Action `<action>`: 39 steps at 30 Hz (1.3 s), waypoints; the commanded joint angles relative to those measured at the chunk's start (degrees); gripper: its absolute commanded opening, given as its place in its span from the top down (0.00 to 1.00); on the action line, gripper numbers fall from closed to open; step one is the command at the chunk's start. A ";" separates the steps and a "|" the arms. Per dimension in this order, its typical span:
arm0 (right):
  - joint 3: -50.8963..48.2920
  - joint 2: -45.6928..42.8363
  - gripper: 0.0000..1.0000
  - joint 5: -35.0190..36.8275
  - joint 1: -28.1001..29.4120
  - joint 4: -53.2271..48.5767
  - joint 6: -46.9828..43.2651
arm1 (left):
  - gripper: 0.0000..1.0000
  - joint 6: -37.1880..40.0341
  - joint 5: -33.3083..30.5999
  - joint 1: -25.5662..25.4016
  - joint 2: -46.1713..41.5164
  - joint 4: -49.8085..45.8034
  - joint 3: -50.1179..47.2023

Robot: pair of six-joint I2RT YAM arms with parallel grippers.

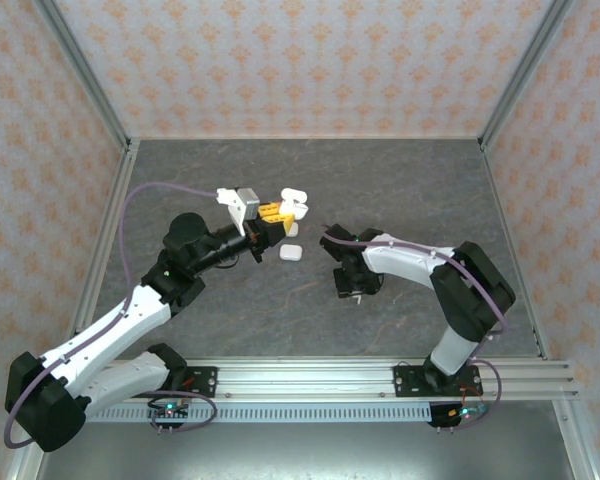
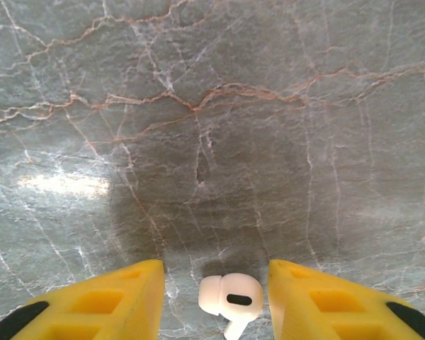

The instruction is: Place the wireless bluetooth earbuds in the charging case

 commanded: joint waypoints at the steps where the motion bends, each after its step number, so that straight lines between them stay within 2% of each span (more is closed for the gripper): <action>1: -1.11 1.23 0.59 1.37 0.21 -0.37 0.31 | 1.00 1.38 -1.09 -0.43 -0.88 0.45 -0.20; 14: -2.24 -0.07 0.70 0.26 0.21 -0.59 0.34 | 1.00 1.40 -1.02 -0.47 -0.79 0.07 0.05; 25: -0.58 -9.48 0.73 2.36 0.21 2.95 -1.67 | 1.00 1.63 -1.46 -0.45 -0.70 -0.14 0.12; 39: 1.13 -9.74 0.73 4.11 0.12 2.29 -3.51 | 1.00 1.61 -1.53 -0.43 -0.18 0.17 0.50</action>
